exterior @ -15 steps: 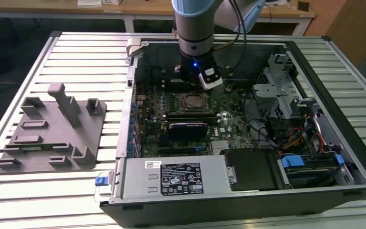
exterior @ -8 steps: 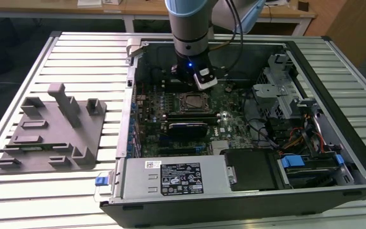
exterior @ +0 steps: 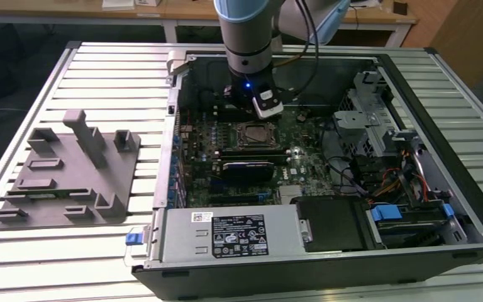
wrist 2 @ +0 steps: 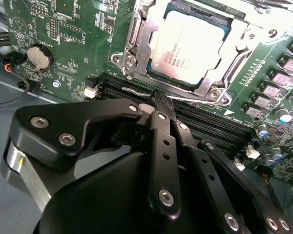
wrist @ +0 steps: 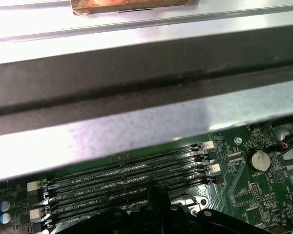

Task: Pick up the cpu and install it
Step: 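Install the first cpu locking lever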

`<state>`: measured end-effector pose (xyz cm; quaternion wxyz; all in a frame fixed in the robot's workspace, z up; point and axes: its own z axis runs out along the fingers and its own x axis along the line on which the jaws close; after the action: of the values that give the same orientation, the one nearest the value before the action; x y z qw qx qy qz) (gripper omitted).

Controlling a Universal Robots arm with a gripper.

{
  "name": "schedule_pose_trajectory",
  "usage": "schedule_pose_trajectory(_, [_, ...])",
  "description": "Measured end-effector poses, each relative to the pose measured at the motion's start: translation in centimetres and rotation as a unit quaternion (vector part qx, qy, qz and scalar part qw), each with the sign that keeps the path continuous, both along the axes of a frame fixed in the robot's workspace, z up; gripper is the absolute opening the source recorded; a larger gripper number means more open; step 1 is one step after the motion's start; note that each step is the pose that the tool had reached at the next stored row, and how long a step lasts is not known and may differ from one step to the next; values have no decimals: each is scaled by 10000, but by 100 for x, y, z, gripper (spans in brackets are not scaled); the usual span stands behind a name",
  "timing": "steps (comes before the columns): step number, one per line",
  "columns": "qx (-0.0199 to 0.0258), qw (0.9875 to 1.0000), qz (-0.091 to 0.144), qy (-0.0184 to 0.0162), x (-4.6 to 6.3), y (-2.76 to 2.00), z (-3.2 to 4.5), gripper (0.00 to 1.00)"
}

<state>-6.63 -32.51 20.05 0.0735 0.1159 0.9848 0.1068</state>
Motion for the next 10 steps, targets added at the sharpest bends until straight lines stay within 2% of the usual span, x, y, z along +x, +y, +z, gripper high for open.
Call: schedule_pose_trajectory(10, [1,9997,-246,-3,0,29,-20,11])
